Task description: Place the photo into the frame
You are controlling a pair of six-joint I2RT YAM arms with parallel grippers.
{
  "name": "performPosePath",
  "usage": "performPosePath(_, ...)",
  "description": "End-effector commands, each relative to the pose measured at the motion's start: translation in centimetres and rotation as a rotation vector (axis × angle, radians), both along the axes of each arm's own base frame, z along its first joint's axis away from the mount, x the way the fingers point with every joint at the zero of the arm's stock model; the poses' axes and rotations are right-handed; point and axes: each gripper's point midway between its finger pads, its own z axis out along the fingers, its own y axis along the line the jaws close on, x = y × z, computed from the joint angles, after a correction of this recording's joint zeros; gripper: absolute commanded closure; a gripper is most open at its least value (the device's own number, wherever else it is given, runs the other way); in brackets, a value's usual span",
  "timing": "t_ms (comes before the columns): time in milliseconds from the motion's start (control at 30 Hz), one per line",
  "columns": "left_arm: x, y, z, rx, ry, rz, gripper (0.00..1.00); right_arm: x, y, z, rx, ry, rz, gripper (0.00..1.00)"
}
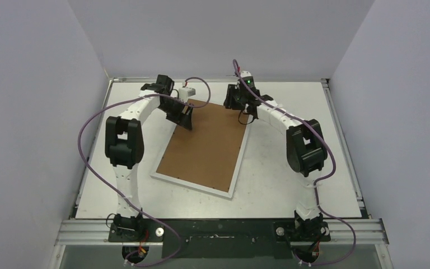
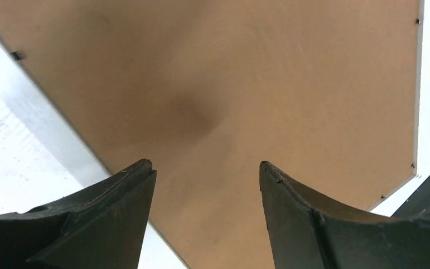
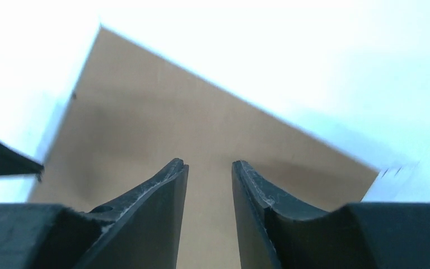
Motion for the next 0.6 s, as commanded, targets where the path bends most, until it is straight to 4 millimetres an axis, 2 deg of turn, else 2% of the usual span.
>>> performPosePath(0,-0.9,-0.5,4.0,0.023,-0.123,-0.089,0.33,5.6,-2.2,3.0,-0.006,-0.143,-0.096,0.62)
performPosePath(100,-3.0,-0.3,3.7,0.051,-0.076,-0.135,0.33,8.4,-3.0,1.4,-0.04,-0.138,-0.122,0.6)
performPosePath(200,-5.2,0.5,4.4,0.065,-0.054,-0.154,0.33,10.3,-3.3,-1.1,-0.068,-0.105,-0.126,0.6)
performPosePath(300,-8.2,2.2,5.2,0.091,-0.049,-0.195,0.27,10.3,-3.9,-3.8,-0.115,-0.064,-0.134,0.61)
performPosePath(400,-11.7,5.0,4.8,0.148,-0.016,-0.249,0.24,9.6,-5.1,-5.7,-0.14,-0.028,-0.147,0.62)
performPosePath(567,-15.9,8.8,3.3,0.273,-0.014,-0.348,0.23,8.3,-6.8,-6.6,-0.118,0.013,-0.165,0.64)
